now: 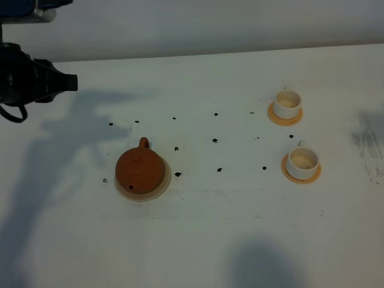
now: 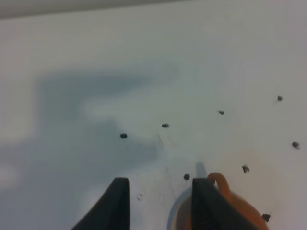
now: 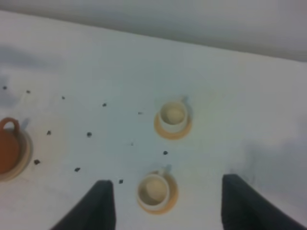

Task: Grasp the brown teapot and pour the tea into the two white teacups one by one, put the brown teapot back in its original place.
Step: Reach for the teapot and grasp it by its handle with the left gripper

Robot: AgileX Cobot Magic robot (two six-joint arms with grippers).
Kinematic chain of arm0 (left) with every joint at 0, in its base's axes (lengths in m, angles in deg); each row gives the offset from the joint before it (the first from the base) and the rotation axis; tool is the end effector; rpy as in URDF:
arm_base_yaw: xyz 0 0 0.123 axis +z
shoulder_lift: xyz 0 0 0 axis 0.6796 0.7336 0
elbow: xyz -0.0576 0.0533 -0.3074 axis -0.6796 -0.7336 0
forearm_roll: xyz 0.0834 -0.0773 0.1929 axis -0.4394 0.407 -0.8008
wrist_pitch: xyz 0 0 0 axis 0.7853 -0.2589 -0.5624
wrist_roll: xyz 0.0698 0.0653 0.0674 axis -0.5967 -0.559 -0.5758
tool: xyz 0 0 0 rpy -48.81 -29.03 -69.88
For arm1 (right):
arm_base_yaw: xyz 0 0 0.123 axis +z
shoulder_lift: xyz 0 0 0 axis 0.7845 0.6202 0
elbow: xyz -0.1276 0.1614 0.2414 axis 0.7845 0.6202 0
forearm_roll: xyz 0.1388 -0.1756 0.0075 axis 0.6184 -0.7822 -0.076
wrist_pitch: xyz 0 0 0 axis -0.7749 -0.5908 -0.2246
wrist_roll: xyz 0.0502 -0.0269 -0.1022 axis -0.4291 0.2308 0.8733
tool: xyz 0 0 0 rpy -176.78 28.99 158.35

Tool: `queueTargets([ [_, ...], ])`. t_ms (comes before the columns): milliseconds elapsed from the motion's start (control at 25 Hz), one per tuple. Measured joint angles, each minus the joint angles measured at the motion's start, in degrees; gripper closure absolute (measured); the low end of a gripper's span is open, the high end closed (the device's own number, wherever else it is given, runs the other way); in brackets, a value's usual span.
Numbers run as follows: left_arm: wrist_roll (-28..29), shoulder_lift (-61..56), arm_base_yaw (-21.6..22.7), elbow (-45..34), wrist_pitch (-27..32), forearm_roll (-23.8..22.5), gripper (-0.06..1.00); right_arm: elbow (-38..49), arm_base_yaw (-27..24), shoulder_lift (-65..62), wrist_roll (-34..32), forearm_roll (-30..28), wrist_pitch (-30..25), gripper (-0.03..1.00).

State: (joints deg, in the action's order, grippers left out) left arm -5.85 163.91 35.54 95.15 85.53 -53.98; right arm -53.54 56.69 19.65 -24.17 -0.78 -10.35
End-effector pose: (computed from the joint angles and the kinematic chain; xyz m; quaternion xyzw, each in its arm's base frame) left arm 0.2960 -0.0517 0.3293 0.0940 0.9000 -0.0742 0.4191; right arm 0.1547 0.0370 0.4775 -0.1189 0.8933 0.0913 0.4236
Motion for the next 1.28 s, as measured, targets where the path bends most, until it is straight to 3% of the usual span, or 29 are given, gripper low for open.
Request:
queueTargets([
  [160,0.17,1.88,0.0,0.0,-1.26,0.0,0.64,3.54,0.0,-7.56,-1.16,-1.35,-0.2,0.49],
  [560,0.29,5.42,0.0,1.67,-2.28,1.35,0.64,24.79,0.0,-29.11,-2.31,-5.84,-0.16,0.49],
  [920,0.4,9.17,0.0,6.35,0.26,1.57,0.64,41.9,0.0,-48.41,-3.23,-6.81,7.5,0.49],
  [1280,0.1,9.55,0.0,6.41,-0.49,1.57,0.64,53.12,0.0,-60.78,-6.35,-7.32,7.91,0.49],
])
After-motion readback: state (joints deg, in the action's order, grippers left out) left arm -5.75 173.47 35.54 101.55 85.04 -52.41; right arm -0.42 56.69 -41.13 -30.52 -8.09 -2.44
